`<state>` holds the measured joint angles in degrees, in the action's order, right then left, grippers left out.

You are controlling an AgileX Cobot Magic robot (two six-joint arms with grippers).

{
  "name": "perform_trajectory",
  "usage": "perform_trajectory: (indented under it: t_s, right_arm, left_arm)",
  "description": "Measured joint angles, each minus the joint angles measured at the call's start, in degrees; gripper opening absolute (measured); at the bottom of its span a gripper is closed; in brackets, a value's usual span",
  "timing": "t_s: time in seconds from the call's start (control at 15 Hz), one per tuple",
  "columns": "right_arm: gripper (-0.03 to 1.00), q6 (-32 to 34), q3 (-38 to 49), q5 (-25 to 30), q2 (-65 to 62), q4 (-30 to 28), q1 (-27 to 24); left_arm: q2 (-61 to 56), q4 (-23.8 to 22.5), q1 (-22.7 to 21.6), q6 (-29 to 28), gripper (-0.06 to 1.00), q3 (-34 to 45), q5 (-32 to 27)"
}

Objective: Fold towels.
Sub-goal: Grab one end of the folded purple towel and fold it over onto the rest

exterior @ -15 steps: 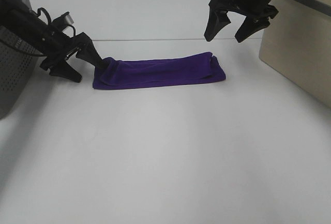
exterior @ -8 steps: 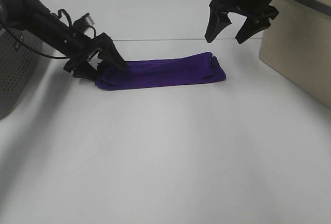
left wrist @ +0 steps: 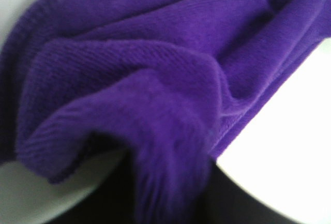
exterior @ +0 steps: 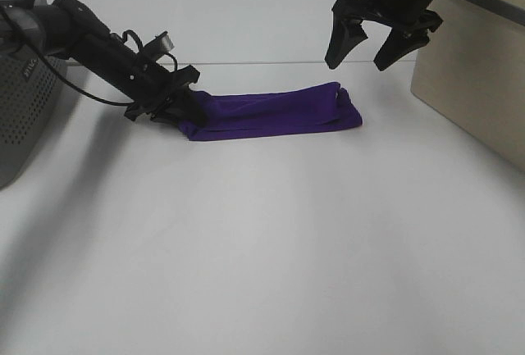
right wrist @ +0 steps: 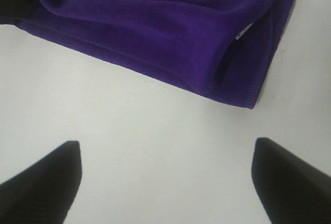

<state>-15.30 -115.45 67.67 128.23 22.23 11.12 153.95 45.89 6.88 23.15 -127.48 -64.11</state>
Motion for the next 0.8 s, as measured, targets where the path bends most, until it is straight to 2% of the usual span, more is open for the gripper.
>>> perform_trajectory:
  t_s: [0.07, 0.13, 0.27, 0.4, 0.6, 0.8]
  right_arm:
    - [0.87, 0.00, 0.00, 0.11, 0.00, 0.00, 0.00]
    - [0.87, 0.00, 0.00, 0.46, 0.00, 0.00, 0.00]
    - [0.87, 0.00, 0.00, 1.60, 0.00, 0.00, 0.00]
    - [0.87, 0.00, 0.00, 1.89, -0.23, 0.00, 0.00]
    - [0.87, 0.00, 0.00, 1.95, -1.03, 0.00, 0.00]
    - [0.87, 0.00, 0.00, 2.06, -2.69, 0.00, 0.00]
  left_arm:
    - [0.46, -0.57, 0.00, 0.23, 0.08, -0.92, 0.06]
    - [0.69, -1.66, 0.00, 0.23, 0.03, -2.29, -0.23]
    - [1.32, -9.40, -0.29, -0.63, 0.02, -11.17, -4.70]
    - [0.69, -13.35, -0.92, -3.50, 0.02, -17.25, -4.93]
    - [-1.72, -13.75, 0.40, -2.46, 0.02, -20.23, -4.98]
    - [-2.23, -13.81, 6.42, 0.74, 0.02, -20.45, -4.98]
